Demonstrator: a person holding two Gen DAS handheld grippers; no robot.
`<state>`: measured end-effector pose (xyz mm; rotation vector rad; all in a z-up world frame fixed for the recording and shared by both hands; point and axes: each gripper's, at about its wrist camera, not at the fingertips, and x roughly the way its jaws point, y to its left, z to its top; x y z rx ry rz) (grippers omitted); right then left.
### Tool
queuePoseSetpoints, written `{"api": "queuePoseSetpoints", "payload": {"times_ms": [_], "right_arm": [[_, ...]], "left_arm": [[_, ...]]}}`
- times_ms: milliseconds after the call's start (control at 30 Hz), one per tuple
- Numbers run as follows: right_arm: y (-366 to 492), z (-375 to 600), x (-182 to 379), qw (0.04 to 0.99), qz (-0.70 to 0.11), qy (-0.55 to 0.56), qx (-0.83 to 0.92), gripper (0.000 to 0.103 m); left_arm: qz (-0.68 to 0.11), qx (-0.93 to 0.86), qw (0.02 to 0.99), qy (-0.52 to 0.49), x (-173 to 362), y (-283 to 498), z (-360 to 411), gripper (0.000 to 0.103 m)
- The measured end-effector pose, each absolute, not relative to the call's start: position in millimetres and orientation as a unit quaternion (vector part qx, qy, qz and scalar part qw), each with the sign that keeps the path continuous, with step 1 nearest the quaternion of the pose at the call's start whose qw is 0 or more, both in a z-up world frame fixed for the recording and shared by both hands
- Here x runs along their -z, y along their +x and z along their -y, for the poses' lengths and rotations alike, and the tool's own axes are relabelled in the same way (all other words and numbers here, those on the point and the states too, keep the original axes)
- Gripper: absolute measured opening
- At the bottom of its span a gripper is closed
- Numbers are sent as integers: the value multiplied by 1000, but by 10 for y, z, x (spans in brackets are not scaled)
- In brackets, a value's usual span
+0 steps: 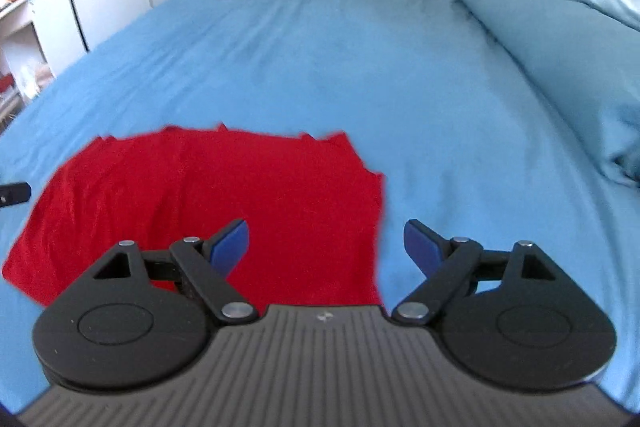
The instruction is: Fold small clothes
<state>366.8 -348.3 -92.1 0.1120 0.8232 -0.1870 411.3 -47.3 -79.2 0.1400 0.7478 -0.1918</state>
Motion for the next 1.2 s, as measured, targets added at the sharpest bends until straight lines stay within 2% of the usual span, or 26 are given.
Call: {"api": "queuePoseSetpoints", "payload": {"times_ms": [200, 267, 333, 400, 567, 667, 733, 800, 967, 1033, 1200], "right_arm": [[3419, 3726, 1291, 883, -439, 124, 108, 96], [3426, 3818, 1435, 880, -438, 145, 115, 92], [3413, 3901, 1561, 877, -435, 166, 114, 81], [3438, 3967, 1664, 874, -435, 190, 107, 75], [3517, 3965, 1809, 870, -439, 209, 84, 65], [3567, 3944, 1842, 869, -442, 210, 70, 47], [3599, 3921, 1822, 868, -448, 202, 68, 29], [3631, 3902, 1756, 866, -456, 193, 70, 24], [3733, 3816, 1328, 867, -449, 206, 68, 22], [3845, 3702, 1043, 875, -429, 217, 49, 21], [4382, 3007, 444, 896, -395, 201, -42, 21]], "left_arm": [[-401, 154, 898, 97, 1038, 4043, 944, 103], [-413, 166, 890, 97, 1161, 4053, 1048, 103], [-424, 176, 883, 96, 1273, 4051, 1169, 103], [-432, 183, 877, 99, 1359, 4080, 1275, 103], [-444, 190, 869, 109, 1529, 4141, 1443, 101], [-455, 188, 864, 110, 1637, 4198, 1481, 101], [-489, 185, 847, 97, 1782, 4280, 1460, 103], [-493, 188, 844, 96, 1856, 4332, 1452, 103], [-512, 198, 831, 92, 1781, 4416, 1437, 103], [-514, 204, 830, 68, 1681, 4444, 1313, 98], [-490, 170, 854, 33, 1319, 4500, 672, 98]]}}
